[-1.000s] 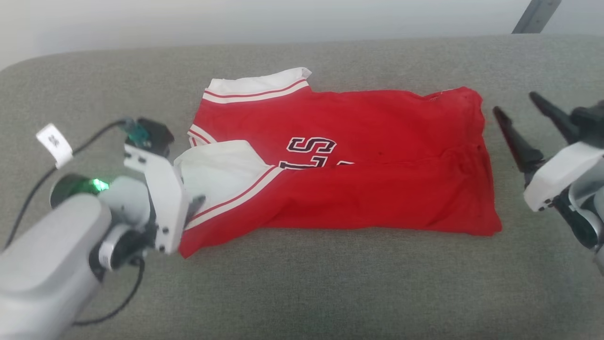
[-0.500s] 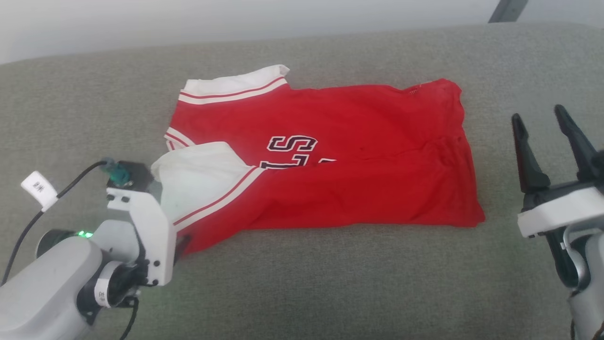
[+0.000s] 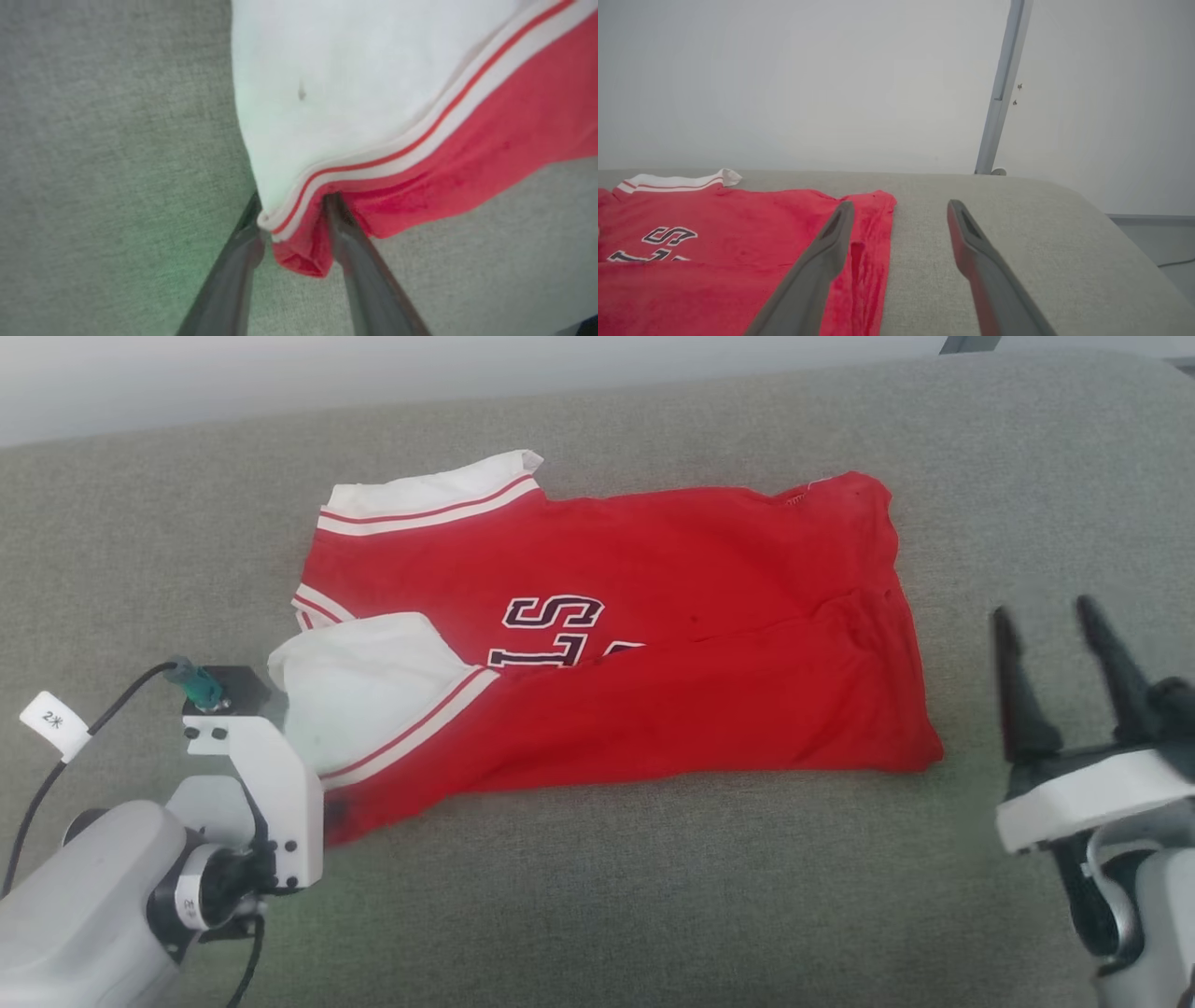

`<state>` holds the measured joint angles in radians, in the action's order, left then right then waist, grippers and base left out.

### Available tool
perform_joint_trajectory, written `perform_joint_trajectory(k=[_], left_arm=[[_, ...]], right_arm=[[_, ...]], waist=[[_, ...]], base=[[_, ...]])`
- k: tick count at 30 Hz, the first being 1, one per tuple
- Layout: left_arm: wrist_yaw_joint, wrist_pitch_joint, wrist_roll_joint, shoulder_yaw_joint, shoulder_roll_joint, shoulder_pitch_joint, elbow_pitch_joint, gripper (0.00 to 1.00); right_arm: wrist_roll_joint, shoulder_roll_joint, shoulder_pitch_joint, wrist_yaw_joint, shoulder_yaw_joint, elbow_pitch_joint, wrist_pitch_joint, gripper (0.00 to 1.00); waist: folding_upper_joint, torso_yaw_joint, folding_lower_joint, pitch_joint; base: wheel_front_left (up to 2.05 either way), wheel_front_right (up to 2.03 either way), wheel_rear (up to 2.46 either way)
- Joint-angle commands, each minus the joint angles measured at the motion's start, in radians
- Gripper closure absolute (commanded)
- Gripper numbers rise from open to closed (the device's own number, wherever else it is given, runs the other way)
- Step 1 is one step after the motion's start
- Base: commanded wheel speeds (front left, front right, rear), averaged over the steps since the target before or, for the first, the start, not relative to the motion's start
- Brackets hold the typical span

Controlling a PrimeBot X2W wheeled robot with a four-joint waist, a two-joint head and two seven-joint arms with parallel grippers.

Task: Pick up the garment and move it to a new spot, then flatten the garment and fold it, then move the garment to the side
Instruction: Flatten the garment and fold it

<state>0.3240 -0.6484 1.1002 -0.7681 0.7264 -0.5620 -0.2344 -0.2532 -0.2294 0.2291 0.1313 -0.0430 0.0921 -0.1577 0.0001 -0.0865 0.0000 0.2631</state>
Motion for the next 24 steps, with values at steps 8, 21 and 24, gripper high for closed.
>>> perform_joint_trajectory(k=[8,21,24], left_arm=[[-0.046,0.015,-0.01,-0.024,-0.048,-0.02,-0.044,1.0],[-0.079,0.029,-0.031,-0.042,-0.097,-0.081,-0.042,1.0],[-0.083,0.038,-0.036,-0.044,-0.11,-0.087,-0.046,1.0]], right_arm=[[-0.147,-0.07,-0.026,-0.001,0.104,0.009,0.223,0.0],[-0.278,-0.168,0.064,-0.001,0.187,0.13,0.632,0.0],[-0.29,-0.166,0.087,-0.001,0.203,0.167,0.691,0.0]], waist=[[-0.0001,0.024,0.0,0.01],[-0.0001,0.089,0.0,0.058],[-0.0001,0.101,0.0,0.069]], base=[[0.0,0.0,0.0],[0.0,0.0,0.0],[0.0,0.0,0.0]])
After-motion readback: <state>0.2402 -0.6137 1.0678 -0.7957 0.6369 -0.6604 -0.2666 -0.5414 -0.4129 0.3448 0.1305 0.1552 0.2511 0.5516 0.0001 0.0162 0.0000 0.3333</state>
